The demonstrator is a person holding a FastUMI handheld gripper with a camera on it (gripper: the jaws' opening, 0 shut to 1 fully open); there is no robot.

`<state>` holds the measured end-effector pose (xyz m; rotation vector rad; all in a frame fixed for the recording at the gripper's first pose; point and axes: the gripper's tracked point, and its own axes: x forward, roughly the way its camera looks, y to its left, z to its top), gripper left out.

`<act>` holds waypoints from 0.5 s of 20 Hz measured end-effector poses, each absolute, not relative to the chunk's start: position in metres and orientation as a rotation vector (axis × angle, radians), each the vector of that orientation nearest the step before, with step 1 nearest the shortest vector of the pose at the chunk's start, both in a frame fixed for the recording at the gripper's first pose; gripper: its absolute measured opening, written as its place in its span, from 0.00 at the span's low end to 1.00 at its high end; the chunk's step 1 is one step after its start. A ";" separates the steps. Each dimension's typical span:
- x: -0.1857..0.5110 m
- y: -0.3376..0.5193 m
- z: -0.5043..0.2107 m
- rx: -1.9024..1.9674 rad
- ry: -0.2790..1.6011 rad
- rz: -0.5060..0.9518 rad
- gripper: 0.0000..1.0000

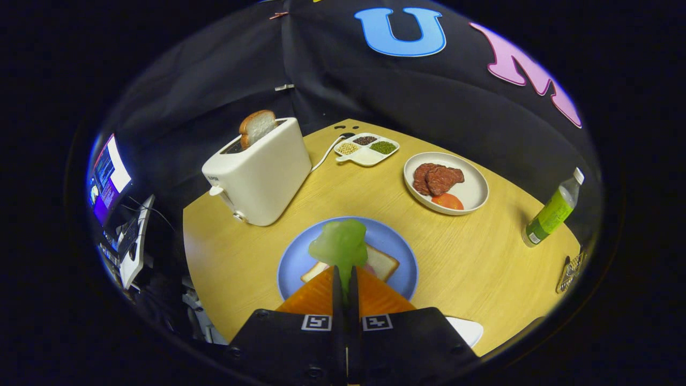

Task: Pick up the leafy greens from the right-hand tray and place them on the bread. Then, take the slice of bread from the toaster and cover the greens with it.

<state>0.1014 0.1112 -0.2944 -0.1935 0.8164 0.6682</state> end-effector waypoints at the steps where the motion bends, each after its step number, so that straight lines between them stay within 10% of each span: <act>1: 0.104 0.115 -0.300 -0.204 0.825 0.666 0.09; 10: 0.110 0.123 -0.322 -0.288 0.840 0.632 0.36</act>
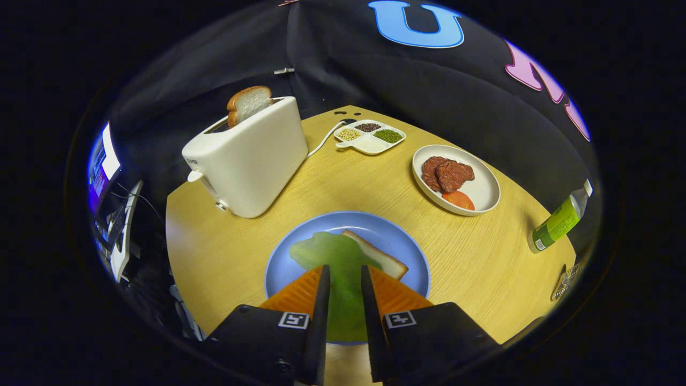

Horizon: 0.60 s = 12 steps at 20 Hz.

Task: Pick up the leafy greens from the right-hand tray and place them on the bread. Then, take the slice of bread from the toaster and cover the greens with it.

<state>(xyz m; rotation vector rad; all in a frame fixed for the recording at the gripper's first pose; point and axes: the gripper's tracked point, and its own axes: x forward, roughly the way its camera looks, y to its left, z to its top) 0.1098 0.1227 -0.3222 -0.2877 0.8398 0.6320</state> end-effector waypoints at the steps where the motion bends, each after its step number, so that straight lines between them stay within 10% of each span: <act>1: 0.109 0.124 -0.324 -0.288 0.843 0.629 0.39; 12: 0.111 0.137 -0.298 -0.267 0.778 0.627 0.90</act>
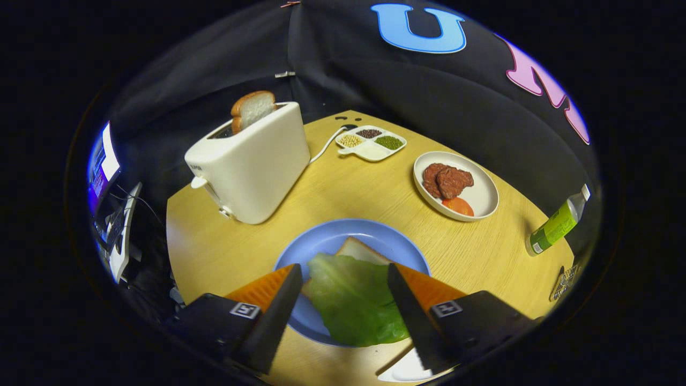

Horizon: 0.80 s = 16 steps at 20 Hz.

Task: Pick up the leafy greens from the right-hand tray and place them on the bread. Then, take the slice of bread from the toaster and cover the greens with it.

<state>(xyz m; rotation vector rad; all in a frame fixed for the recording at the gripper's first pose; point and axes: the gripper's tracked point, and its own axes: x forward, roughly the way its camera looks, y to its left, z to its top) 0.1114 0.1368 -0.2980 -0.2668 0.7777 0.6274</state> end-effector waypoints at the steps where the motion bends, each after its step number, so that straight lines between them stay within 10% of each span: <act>1: 0.112 0.139 -0.288 -0.262 0.760 0.624 0.98; 16: 0.141 0.295 -0.152 -0.181 0.553 0.756 0.99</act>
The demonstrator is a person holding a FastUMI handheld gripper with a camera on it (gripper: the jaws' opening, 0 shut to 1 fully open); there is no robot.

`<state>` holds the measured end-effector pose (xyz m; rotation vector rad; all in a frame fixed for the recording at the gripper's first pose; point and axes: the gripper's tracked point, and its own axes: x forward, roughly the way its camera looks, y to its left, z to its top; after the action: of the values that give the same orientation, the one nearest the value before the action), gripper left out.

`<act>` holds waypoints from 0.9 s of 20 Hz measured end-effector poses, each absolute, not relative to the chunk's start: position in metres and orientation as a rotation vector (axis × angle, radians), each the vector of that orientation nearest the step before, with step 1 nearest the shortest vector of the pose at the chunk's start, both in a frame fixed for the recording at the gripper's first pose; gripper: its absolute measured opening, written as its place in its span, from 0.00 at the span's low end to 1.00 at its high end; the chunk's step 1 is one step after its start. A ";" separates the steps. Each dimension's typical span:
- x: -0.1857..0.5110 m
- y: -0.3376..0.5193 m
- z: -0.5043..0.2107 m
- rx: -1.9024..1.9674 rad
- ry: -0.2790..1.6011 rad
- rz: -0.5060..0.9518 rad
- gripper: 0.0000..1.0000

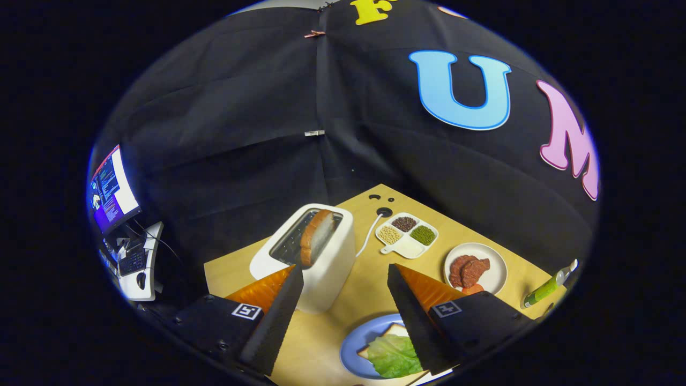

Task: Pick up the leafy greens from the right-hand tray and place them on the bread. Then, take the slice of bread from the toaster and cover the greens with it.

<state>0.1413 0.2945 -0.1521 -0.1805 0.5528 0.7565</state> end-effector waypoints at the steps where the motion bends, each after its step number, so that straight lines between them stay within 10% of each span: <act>1: 0.144 0.306 -0.151 -0.185 0.548 0.765 0.99; 18: 0.194 0.400 -0.209 -0.271 0.667 0.666 0.99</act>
<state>0.1940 0.4001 -0.2090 -0.2706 0.6674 0.6658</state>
